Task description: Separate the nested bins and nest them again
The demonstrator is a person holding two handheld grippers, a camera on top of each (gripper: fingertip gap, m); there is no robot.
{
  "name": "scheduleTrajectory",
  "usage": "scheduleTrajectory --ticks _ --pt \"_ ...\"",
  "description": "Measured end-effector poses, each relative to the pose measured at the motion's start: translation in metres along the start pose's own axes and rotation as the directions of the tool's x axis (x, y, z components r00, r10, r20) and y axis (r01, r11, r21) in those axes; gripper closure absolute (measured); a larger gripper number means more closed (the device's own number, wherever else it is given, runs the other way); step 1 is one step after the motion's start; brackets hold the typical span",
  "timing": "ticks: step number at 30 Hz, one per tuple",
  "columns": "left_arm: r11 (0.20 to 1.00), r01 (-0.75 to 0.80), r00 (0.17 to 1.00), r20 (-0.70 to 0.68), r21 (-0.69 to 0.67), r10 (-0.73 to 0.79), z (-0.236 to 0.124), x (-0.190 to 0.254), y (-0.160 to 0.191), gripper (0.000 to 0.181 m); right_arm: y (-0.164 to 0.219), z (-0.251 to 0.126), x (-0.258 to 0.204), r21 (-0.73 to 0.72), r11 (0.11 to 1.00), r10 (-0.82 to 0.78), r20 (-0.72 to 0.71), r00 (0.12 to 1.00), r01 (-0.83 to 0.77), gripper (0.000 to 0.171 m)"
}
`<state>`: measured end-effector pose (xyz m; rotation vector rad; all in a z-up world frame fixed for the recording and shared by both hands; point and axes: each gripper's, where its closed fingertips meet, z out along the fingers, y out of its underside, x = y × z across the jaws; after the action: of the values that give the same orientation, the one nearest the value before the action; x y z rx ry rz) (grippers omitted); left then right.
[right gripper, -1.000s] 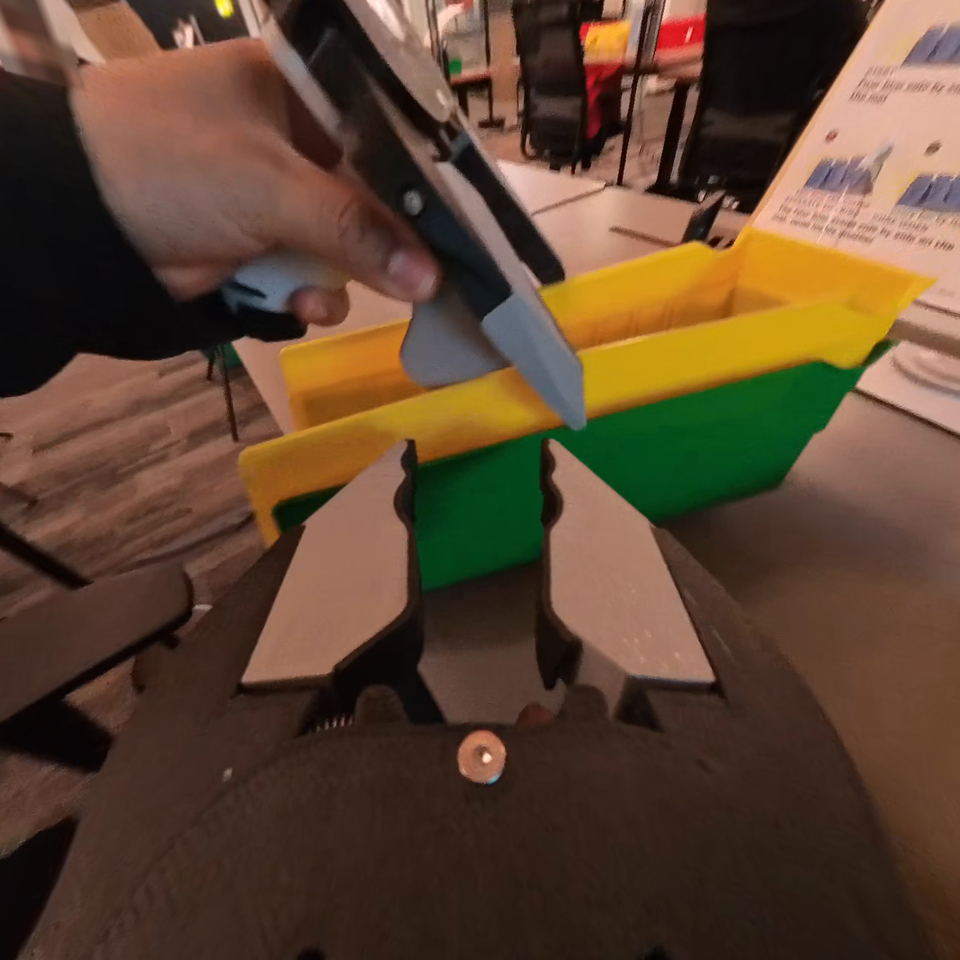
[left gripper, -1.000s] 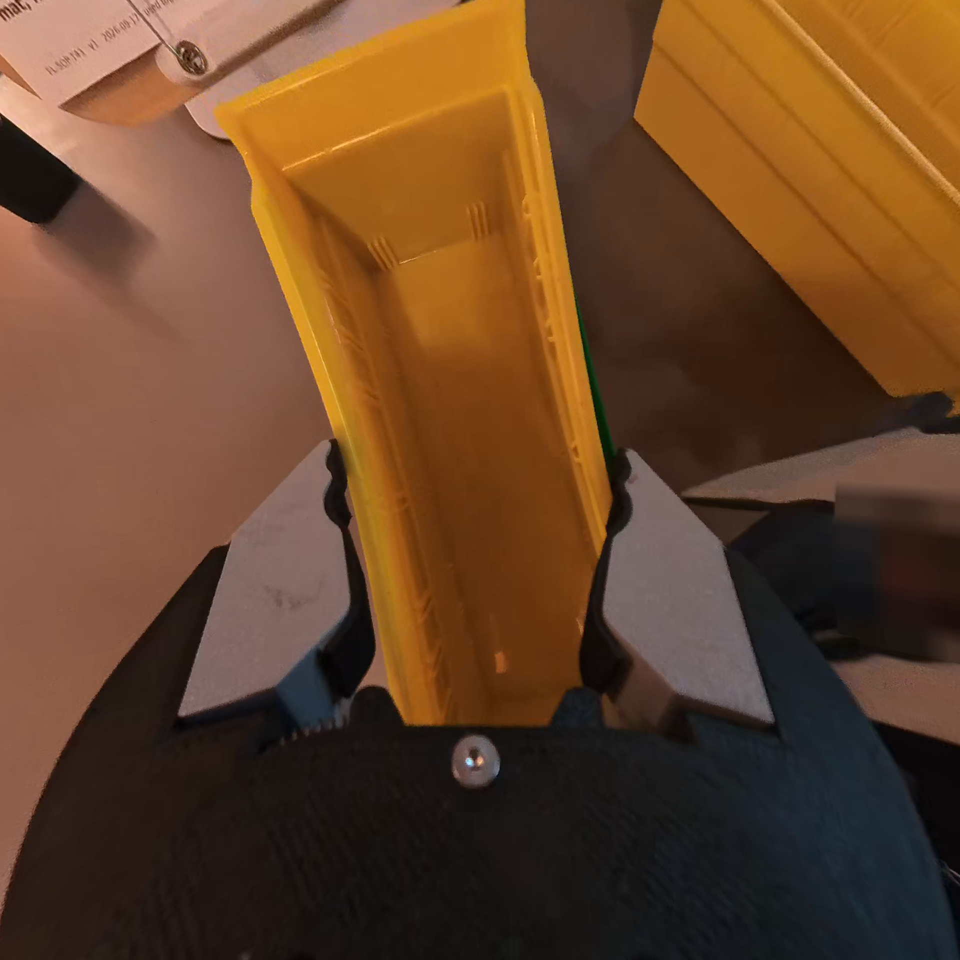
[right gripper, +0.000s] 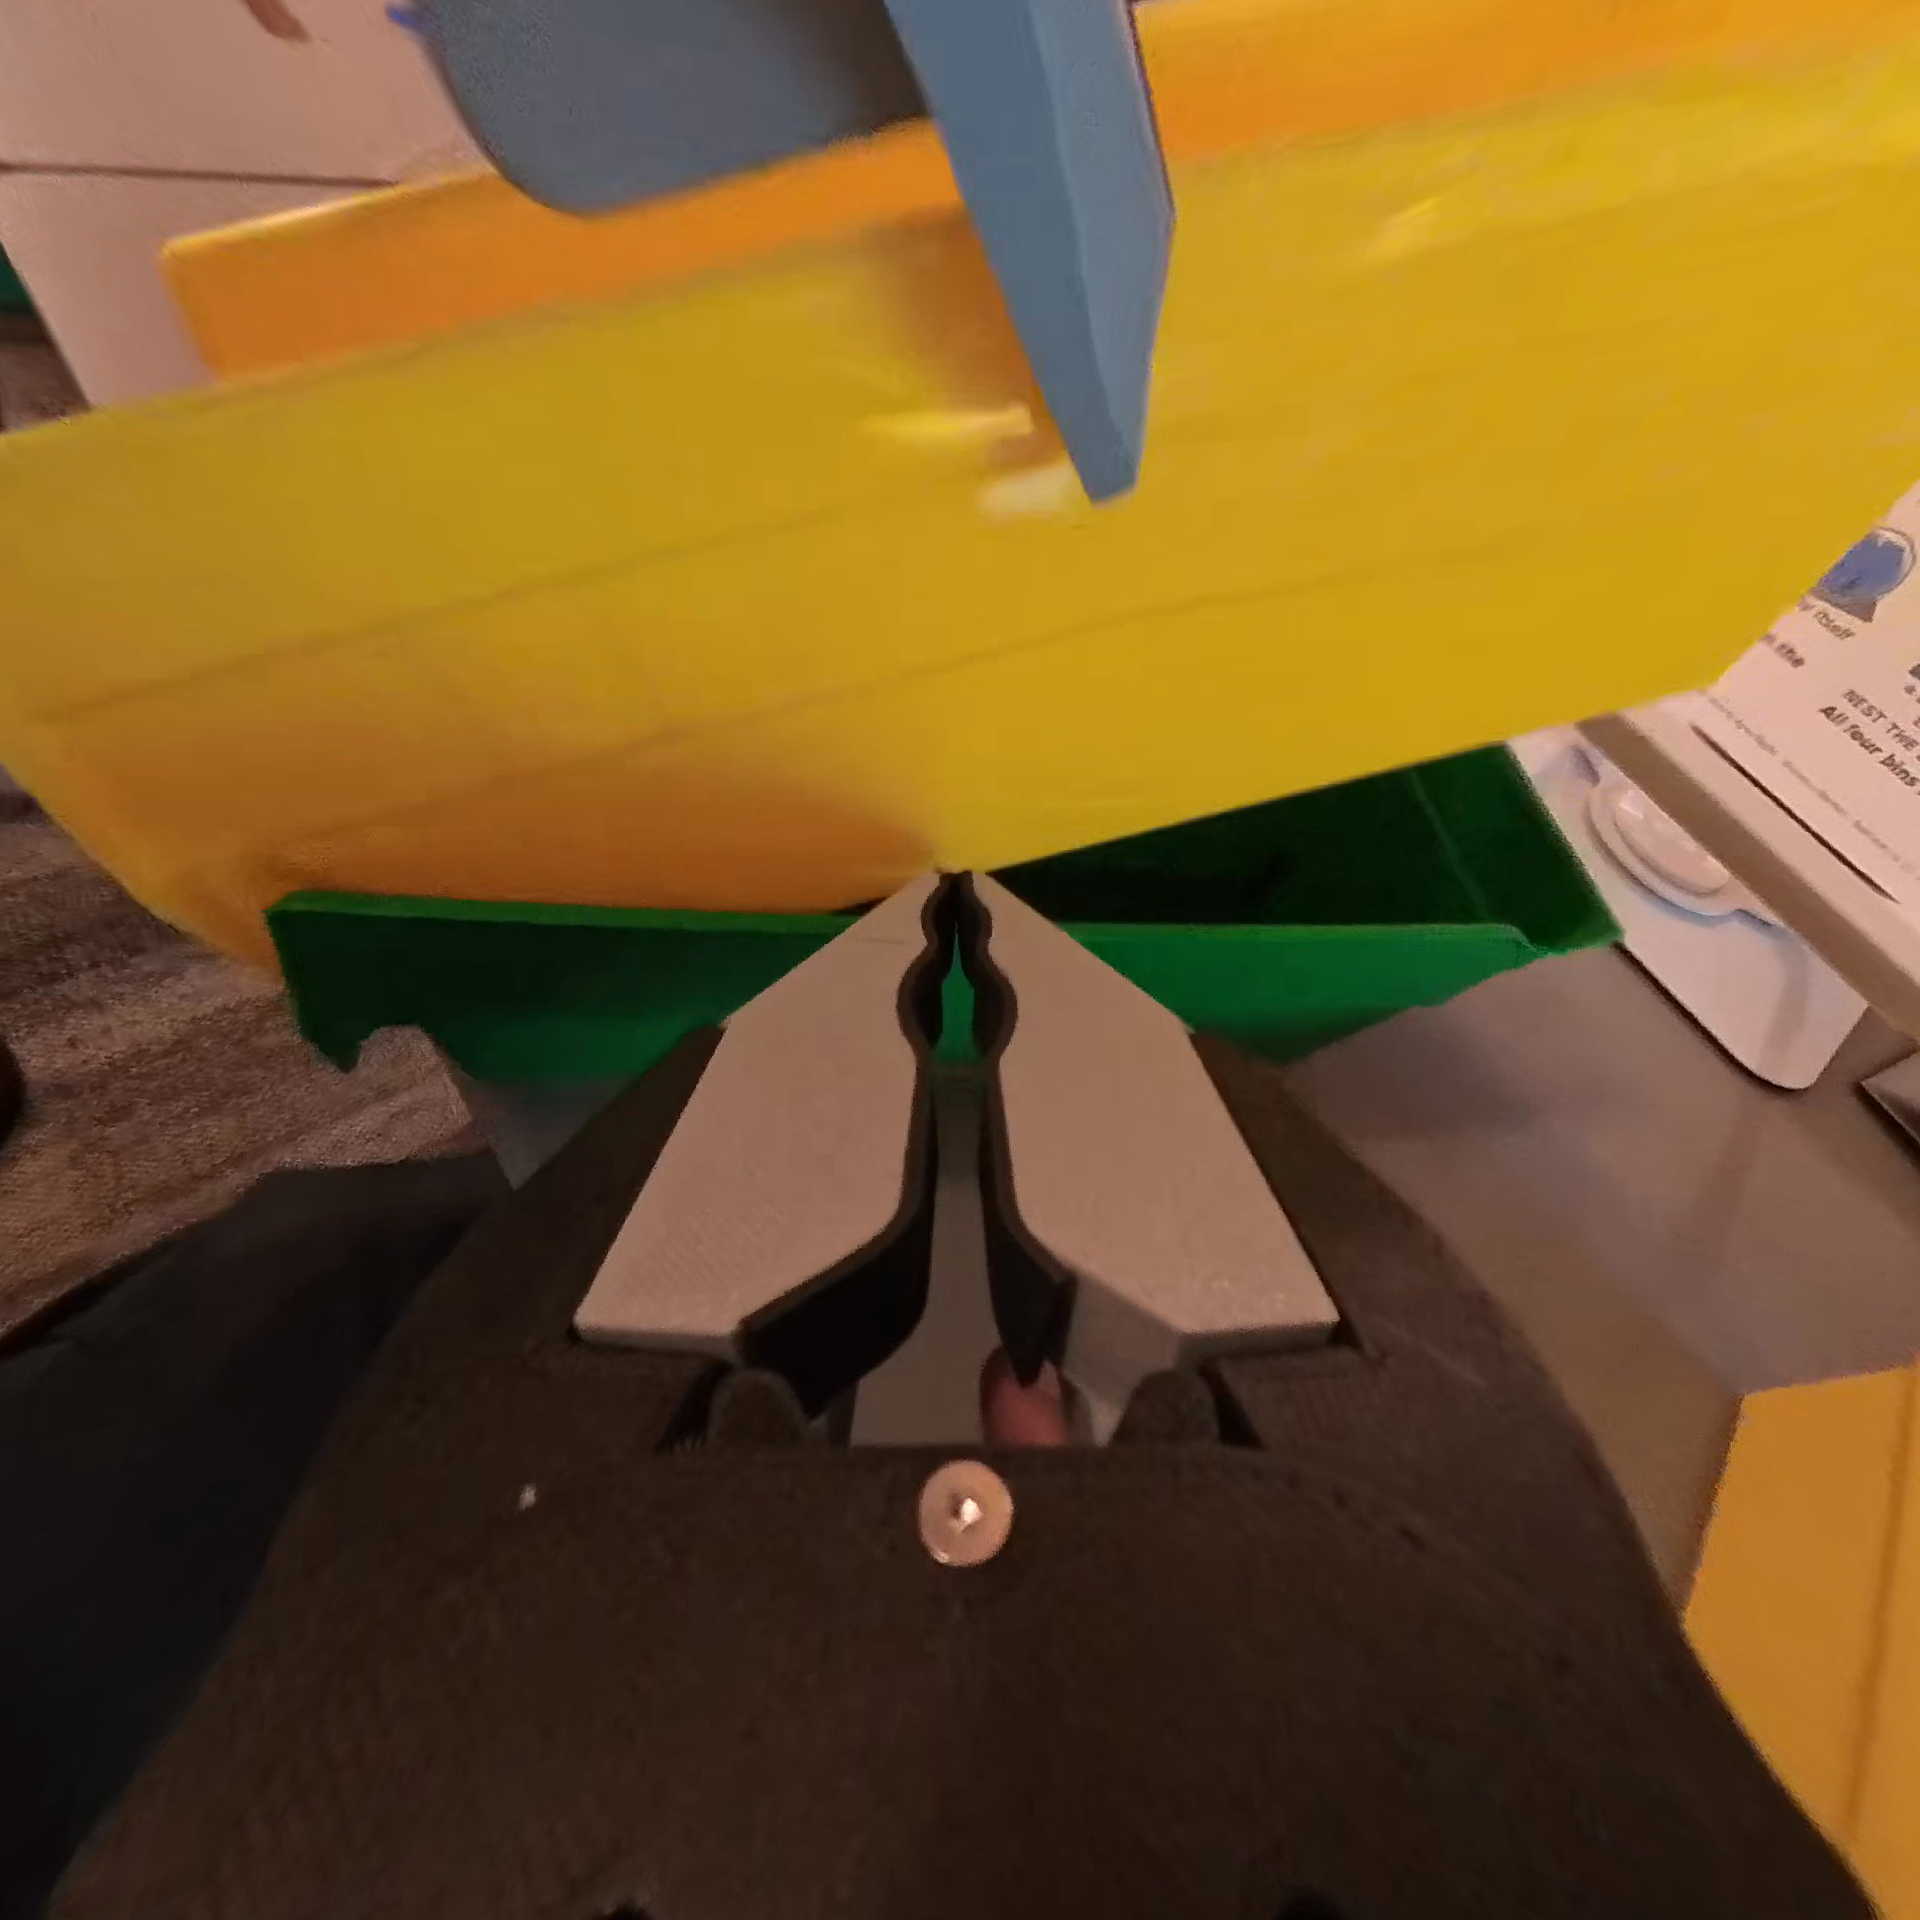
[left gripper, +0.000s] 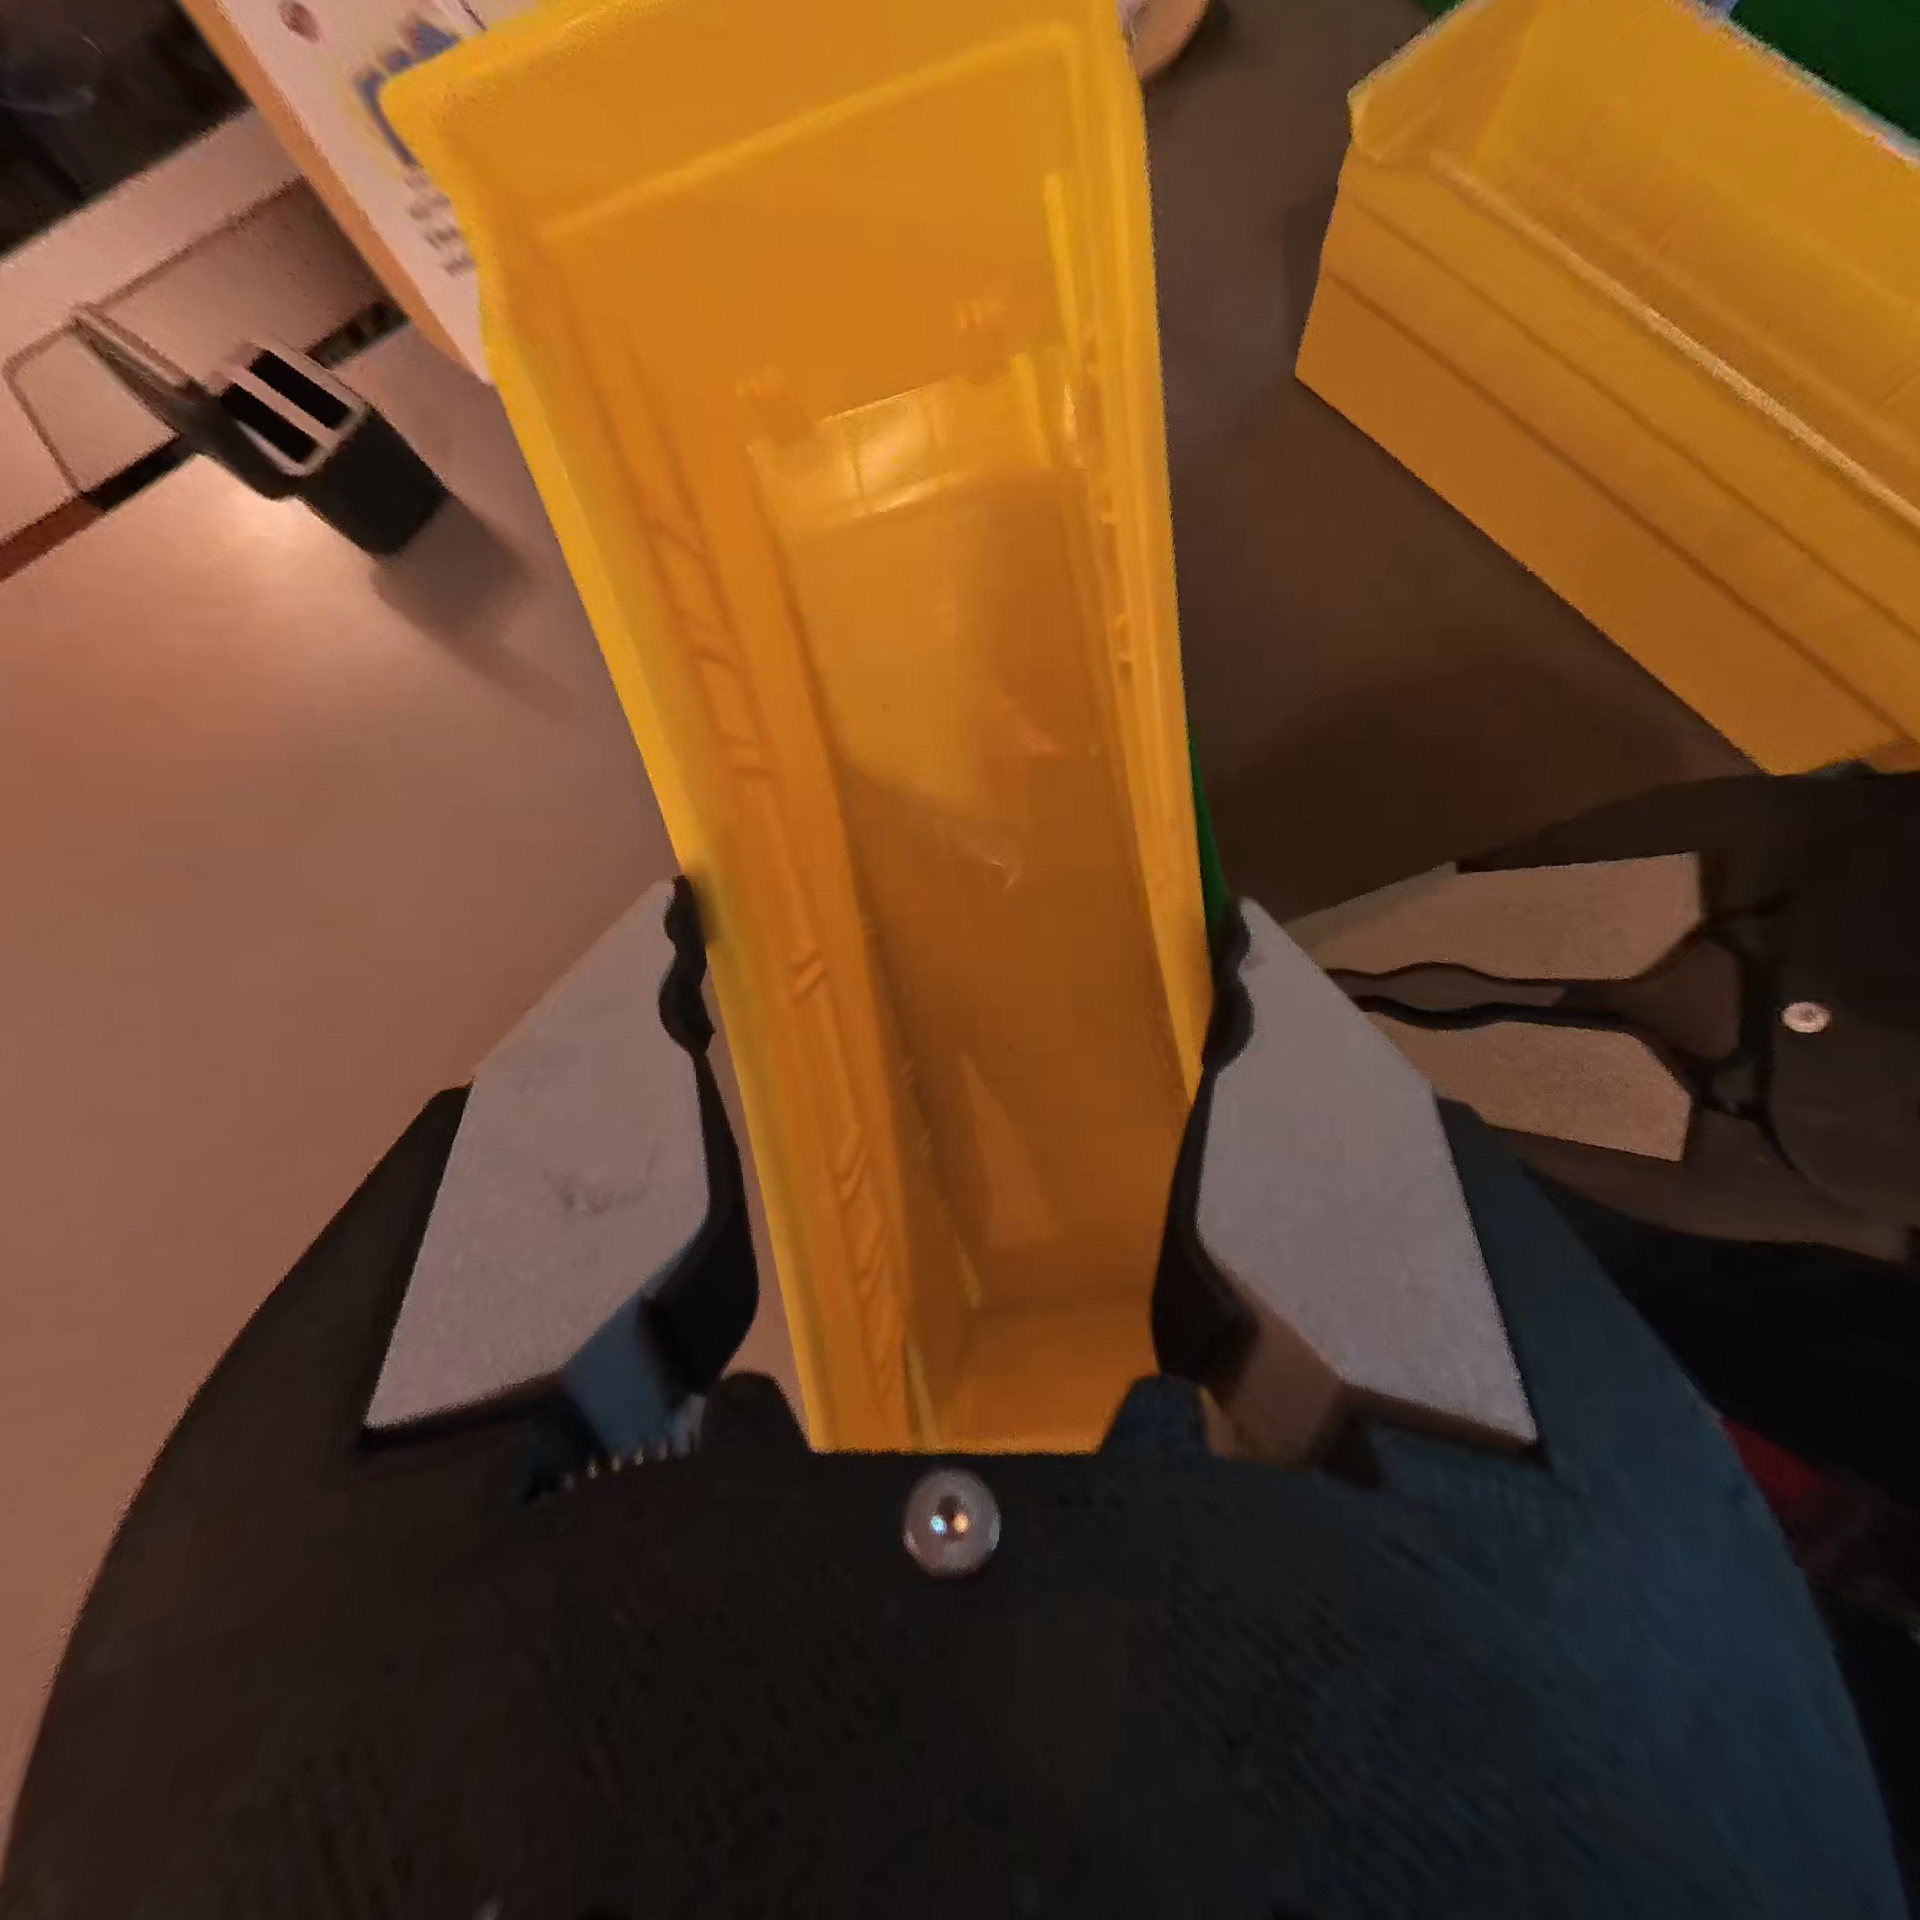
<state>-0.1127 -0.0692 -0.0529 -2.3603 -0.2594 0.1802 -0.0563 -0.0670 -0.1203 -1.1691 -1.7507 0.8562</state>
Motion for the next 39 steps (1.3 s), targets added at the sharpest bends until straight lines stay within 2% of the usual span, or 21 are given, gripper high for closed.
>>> scheduleTrajectory --ticks 5,10,13,15,18,20,22,24,26,29,33,36,39 --pt "0.987 0.069 0.997 0.011 0.146 -0.072 -0.027 -0.021 -0.005 0.083 -0.003 0.003 0.009 0.04 0.996 0.079 -0.001 0.997 -0.079 0.171" --pt "0.951 0.123 0.992 0.001 0.284 -0.128 -0.074 -0.04 -0.014 0.083 0.002 -0.011 0.026 0.095 0.948 0.302 0.032 0.953 -0.303 0.171" --pt "0.928 0.113 0.991 0.025 0.356 -0.131 -0.11 -0.051 -0.017 0.082 0.02 -0.005 0.025 0.024 0.917 0.396 0.092 0.914 -0.399 0.171" --pt "0.902 0.113 0.99 0.026 0.417 -0.136 -0.137 -0.055 -0.021 0.083 0.038 0.007 0.02 -0.072 0.919 0.394 0.099 0.914 -0.389 0.171" --pt "0.868 0.111 0.992 -0.006 0.485 -0.124 -0.17 -0.05 -0.023 0.083 0.045 0.032 0.027 -0.137 0.93 0.346 0.026 0.938 -0.34 0.171" --pt "0.853 0.119 0.993 -0.05 0.509 -0.109 -0.181 -0.039 -0.025 0.082 0.035 0.053 0.036 -0.157 0.933 0.326 -0.011 0.945 -0.324 0.171" --pt "0.837 0.137 0.99 -0.105 0.53 -0.096 -0.185 -0.024 -0.028 0.082 0.011 0.074 0.028 -0.155 0.937 0.325 0.067 0.943 -0.312 0.171" --pt "0.828 0.149 0.986 -0.149 0.54 -0.08 -0.181 -0.009 -0.032 0.082 -0.003 0.081 0.022 -0.19 0.927 0.348 0.108 0.931 -0.325 0.171" --pt "0.832 0.13 0.986 -0.156 0.539 -0.053 -0.172 0.004 -0.033 0.081 -0.013 0.065 0.018 -0.206 0.911 0.39 0.145 0.909 -0.357 0.171" --pt "0.845 0.078 0.993 -0.113 0.53 -0.02 -0.151 0.017 -0.033 0.081 -0.029 0.007 0.025 -0.067 0.919 0.393 0.182 0.901 -0.387 0.171" --pt "0.871 0.065 0.986 -0.168 0.487 0.02 -0.105 0.055 -0.036 0.081 -0.017 -0.078 0.05 0.091 0.92 0.371 0.111 0.922 -0.381 0.171" --pt "0.895 0.077 0.973 -0.229 0.44 0.029 -0.064 0.091 -0.044 0.081 -0.007 -0.124 0.055 0.127 0.909 0.377 0.156 0.913 -0.397 0.171" --pt "0.911 0.095 0.965 -0.261 0.401 0.014 -0.022 0.117 -0.055 0.081 -0.016 -0.156 0.049 0.098 0.886 0.409 0.297 0.863 -0.454 0.17"
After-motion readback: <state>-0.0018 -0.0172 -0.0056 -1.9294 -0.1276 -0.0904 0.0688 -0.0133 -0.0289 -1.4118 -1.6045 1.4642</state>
